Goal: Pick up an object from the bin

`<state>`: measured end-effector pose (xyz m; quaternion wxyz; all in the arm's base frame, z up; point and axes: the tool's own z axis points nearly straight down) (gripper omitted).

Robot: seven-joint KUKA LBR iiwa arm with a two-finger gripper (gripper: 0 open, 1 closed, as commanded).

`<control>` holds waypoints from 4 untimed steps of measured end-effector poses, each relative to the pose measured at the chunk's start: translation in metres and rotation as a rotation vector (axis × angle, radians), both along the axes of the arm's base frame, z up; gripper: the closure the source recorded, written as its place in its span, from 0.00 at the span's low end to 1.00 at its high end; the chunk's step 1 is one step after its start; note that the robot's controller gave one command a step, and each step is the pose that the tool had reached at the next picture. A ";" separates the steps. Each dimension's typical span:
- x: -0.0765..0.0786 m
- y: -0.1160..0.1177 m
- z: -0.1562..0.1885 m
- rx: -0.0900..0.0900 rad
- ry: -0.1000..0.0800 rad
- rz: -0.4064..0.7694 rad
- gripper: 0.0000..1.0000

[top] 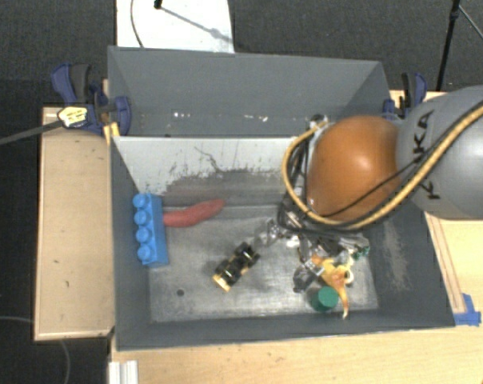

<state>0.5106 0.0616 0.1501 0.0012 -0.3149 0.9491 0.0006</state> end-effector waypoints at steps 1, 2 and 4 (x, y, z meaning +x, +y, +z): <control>0.008 0.039 -0.036 -0.002 -0.009 0.031 0.00; 0.019 0.037 -0.077 0.001 -0.002 0.304 1.00; 0.016 0.026 0.059 -0.001 -0.002 0.389 1.00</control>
Offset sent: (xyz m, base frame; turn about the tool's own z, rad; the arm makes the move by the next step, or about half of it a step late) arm 0.0176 0.0347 -0.0801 -0.3067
